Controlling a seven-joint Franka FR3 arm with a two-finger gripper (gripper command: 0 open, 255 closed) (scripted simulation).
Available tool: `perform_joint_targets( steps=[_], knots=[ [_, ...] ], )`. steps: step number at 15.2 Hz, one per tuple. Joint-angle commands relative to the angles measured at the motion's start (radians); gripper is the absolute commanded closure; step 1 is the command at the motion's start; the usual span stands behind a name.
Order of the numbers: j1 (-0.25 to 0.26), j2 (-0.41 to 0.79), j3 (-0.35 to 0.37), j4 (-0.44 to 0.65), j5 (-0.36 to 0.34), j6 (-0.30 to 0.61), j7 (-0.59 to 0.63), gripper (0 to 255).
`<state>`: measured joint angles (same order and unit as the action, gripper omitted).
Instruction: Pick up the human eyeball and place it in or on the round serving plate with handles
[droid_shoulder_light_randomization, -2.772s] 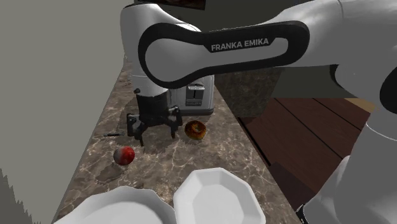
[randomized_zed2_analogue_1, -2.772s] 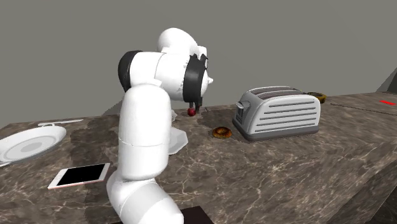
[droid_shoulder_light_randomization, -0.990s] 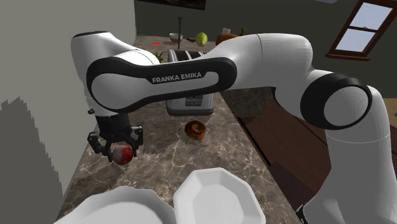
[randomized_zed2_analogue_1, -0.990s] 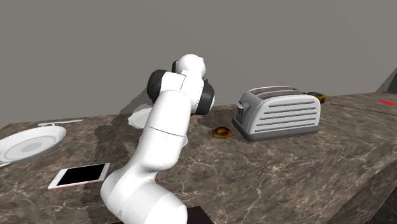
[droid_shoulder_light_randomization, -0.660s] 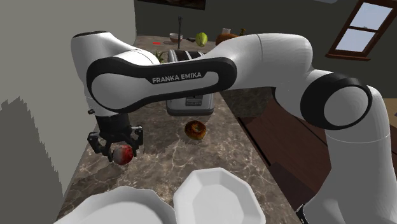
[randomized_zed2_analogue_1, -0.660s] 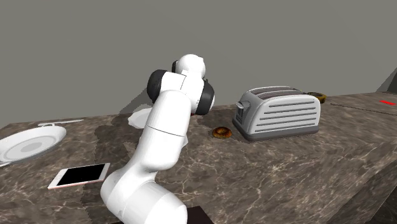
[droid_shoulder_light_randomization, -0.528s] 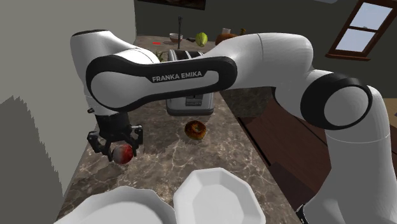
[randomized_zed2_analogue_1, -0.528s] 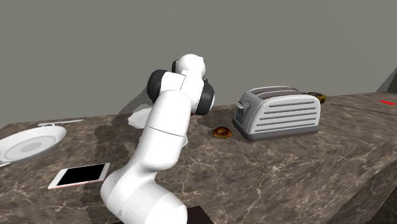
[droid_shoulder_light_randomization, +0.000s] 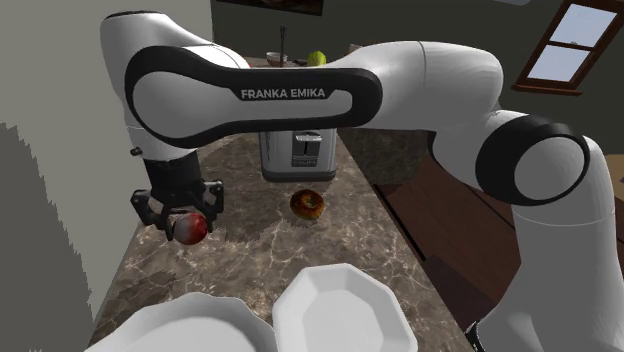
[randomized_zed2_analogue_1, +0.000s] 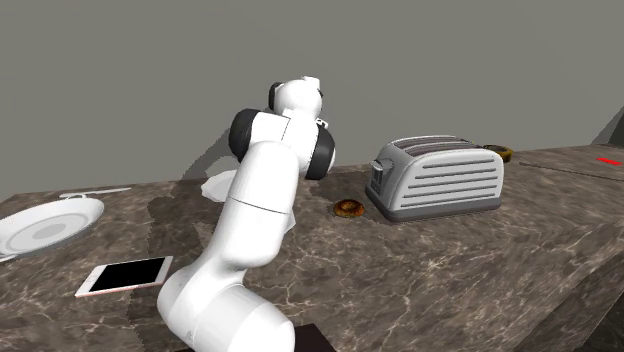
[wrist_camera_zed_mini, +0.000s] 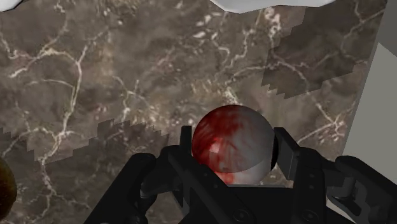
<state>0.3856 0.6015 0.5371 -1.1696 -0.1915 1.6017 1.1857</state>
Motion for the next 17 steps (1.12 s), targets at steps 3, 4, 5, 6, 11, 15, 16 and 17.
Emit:
perform_joint_targets(
  steps=[3, 4, 5, 6, 11, 15, 16, 17],
  knots=[
    [0.018, 0.014, -0.001, 0.081, -0.004, -0.066, 0.001, 255],
    [0.022, 0.017, -0.001, 0.101, -0.005, -0.082, 0.001, 255],
    [0.027, 0.021, -0.002, 0.122, -0.007, -0.098, 0.001, 255],
    [0.032, 0.025, -0.002, 0.144, -0.008, -0.115, 0.001, 255],
    [0.044, -0.018, 0.013, 0.109, 0.006, -0.121, 0.036, 255],
    [0.052, -0.107, 0.044, -0.039, 0.041, -0.057, 0.104, 255],
    [0.057, -0.126, 0.051, -0.068, 0.049, -0.044, 0.121, 255],
    [0.063, -0.142, 0.058, -0.094, 0.056, -0.032, 0.138, 255]
  ],
)
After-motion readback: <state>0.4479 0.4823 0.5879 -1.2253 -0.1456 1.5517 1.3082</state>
